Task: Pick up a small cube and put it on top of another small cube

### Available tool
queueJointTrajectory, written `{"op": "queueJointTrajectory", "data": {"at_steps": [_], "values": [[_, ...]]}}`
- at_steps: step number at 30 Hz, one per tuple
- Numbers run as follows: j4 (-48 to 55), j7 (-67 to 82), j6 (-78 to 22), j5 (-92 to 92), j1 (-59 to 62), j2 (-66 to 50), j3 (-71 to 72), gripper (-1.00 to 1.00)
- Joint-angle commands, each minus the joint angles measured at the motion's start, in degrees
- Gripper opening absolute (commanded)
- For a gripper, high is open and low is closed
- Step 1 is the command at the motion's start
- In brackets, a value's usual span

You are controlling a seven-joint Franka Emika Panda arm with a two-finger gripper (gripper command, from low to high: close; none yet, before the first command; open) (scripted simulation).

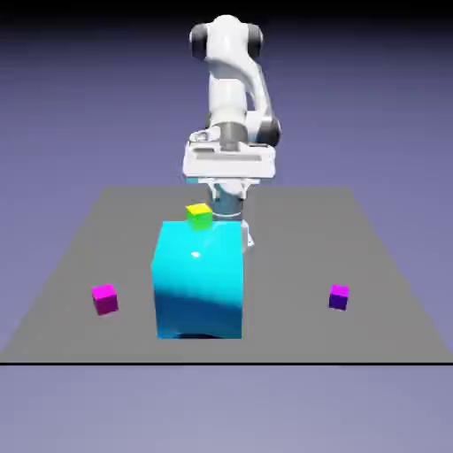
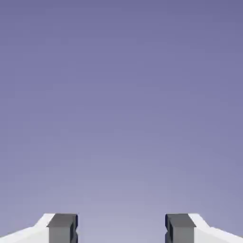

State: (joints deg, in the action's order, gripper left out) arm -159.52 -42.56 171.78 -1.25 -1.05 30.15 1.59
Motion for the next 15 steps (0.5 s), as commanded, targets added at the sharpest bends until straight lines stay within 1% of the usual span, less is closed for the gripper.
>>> {"op": "queueJointTrajectory", "data": {"at_steps": [1,15], "values": [[1.2,-0.1,-1.8,-1.0,-0.3,-2.1,1.3,0.0],[18.4,-1.3,-27.7,-15.5,-4.5,-31.1,19.8,0.0]]}}
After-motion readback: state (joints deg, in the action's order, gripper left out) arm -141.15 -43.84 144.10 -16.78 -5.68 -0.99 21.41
